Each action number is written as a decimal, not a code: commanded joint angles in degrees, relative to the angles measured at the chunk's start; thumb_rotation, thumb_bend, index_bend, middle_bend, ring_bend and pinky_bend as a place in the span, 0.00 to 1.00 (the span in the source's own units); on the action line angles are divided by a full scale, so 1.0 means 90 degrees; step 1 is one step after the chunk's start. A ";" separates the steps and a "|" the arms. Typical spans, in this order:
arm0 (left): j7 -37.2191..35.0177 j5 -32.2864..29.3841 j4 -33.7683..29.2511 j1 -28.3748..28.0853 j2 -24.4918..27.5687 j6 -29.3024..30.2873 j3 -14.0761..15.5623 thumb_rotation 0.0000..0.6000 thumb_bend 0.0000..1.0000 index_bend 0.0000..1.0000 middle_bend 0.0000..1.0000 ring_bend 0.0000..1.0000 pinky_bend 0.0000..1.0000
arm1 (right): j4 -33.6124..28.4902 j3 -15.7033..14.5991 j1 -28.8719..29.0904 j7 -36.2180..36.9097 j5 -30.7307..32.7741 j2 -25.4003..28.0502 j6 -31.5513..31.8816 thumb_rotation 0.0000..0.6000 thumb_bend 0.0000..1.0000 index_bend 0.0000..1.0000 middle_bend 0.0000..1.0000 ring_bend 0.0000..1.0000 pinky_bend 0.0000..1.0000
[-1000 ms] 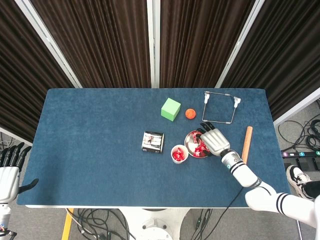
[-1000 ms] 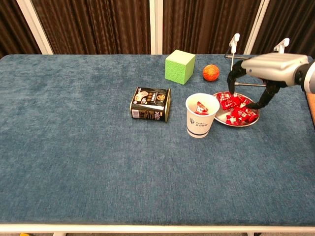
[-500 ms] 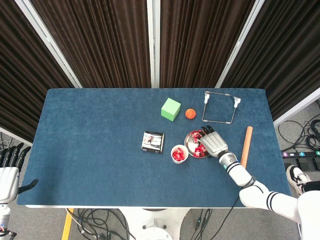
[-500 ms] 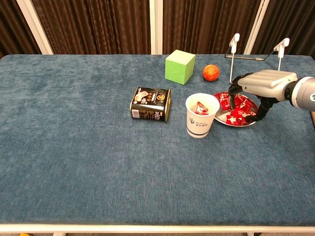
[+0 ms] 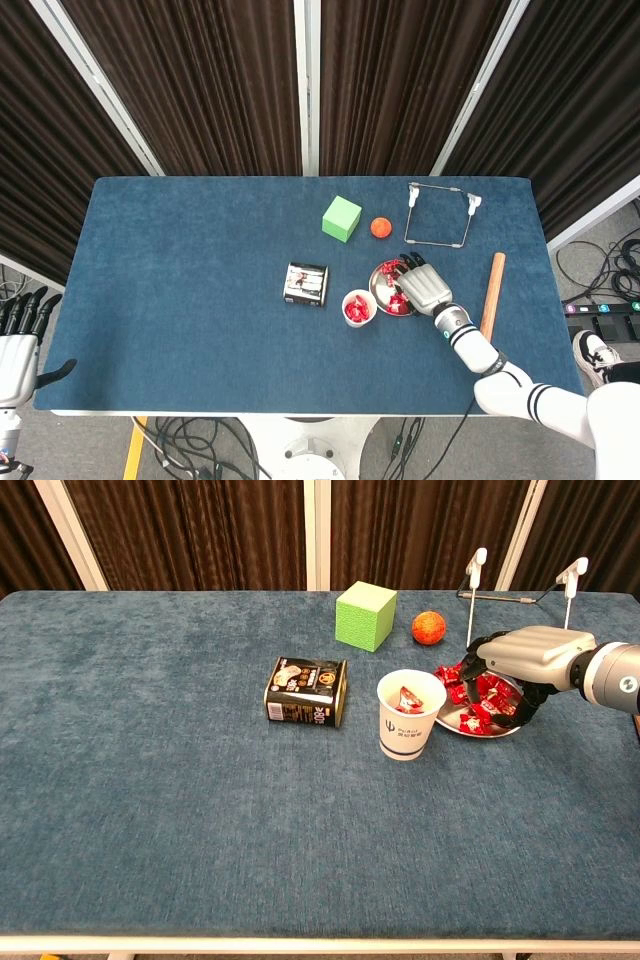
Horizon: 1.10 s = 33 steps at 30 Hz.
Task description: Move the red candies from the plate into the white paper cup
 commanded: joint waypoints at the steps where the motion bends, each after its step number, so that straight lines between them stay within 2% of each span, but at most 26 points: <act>1: 0.0009 -0.0007 -0.0017 -0.0004 0.0006 -0.0007 -0.0005 1.00 0.00 0.16 0.14 0.08 0.09 | -0.0032 0.0037 -0.0008 0.0042 -0.0025 0.0035 0.0042 1.00 0.35 0.59 0.20 0.00 0.00; 6: -0.0002 -0.0002 0.0008 0.0007 0.0002 0.0006 0.0000 1.00 0.00 0.16 0.14 0.08 0.09 | -0.0417 0.0235 -0.0054 0.0322 -0.0213 0.0332 0.0378 1.00 0.35 0.59 0.20 0.00 0.00; 12: 0.0032 0.0017 -0.0035 -0.0035 0.0018 -0.0010 -0.0031 1.00 0.00 0.16 0.14 0.08 0.09 | -0.1540 0.0472 -0.0134 0.0908 -0.0842 0.1009 0.1022 1.00 0.35 0.59 0.21 0.00 0.00; 17: 0.0051 0.0017 -0.0042 -0.0036 0.0012 -0.0014 -0.0026 1.00 0.00 0.16 0.14 0.08 0.09 | -0.2101 0.0504 -0.0073 0.1235 -0.1131 0.1214 0.1048 1.00 0.35 0.58 0.21 0.00 0.00; 27: -0.0022 -0.0011 0.0024 -0.0022 -0.0012 -0.0023 -0.0018 1.00 0.00 0.16 0.14 0.08 0.09 | -0.2114 0.0369 0.0110 0.1110 -0.1202 0.0895 0.0765 1.00 0.35 0.53 0.19 0.00 0.00; 33: -0.0107 -0.0004 0.0131 -0.0015 -0.0072 -0.0029 -0.0005 1.00 0.00 0.16 0.14 0.08 0.09 | -0.2136 0.0260 0.0098 0.0954 -0.1177 0.0887 0.0703 1.00 0.30 0.37 0.19 0.00 0.00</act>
